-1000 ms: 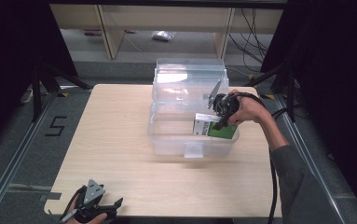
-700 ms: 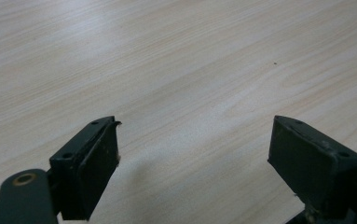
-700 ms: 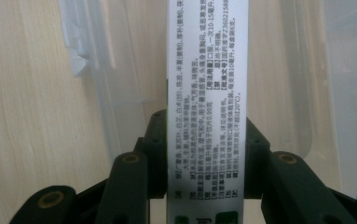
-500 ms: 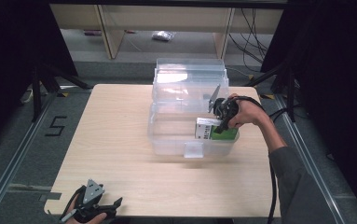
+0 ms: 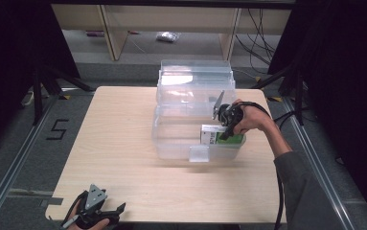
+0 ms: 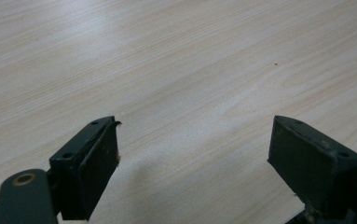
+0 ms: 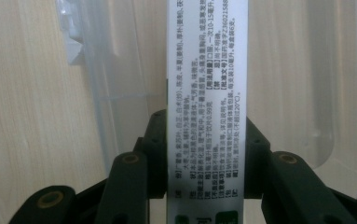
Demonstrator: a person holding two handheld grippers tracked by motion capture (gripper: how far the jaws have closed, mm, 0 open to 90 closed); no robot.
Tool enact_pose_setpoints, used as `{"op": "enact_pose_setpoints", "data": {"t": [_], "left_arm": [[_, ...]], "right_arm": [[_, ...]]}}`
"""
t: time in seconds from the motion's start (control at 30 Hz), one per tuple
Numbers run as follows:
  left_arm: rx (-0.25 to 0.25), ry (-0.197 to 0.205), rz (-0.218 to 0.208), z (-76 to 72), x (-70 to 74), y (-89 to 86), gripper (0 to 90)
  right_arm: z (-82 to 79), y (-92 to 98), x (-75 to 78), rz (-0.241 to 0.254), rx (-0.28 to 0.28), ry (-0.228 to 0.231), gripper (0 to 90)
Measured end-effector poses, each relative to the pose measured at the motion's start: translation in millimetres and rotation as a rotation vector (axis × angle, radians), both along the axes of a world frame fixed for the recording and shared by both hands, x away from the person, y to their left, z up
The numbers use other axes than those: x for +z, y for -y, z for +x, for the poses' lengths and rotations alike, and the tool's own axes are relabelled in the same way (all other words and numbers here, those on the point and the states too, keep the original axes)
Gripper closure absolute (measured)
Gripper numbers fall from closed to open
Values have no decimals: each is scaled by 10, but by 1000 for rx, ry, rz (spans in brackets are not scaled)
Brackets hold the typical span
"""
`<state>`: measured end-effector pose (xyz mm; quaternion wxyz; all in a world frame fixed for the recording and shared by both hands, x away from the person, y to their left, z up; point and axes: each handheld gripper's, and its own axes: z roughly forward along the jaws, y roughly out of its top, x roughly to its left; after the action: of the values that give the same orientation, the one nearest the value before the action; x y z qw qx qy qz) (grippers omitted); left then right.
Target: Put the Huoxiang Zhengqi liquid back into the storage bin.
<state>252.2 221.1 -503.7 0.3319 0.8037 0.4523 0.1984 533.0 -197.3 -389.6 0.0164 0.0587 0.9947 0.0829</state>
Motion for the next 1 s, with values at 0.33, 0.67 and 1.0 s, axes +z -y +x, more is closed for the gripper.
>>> {"op": "enact_pose_setpoints", "data": {"t": [0.33,0.67,1.0], "left_arm": [[-1,1,1,-5,0,-2,153],[1,6,6,-9,9,2,153],[6,3,4,-5,6,-2,153]], "right_arm": [[-11,-41,-36,-55,-31,-21,614],[-87,55,153,22,-48,15,580],[-172,142,303,85,-92,45,549]]}}
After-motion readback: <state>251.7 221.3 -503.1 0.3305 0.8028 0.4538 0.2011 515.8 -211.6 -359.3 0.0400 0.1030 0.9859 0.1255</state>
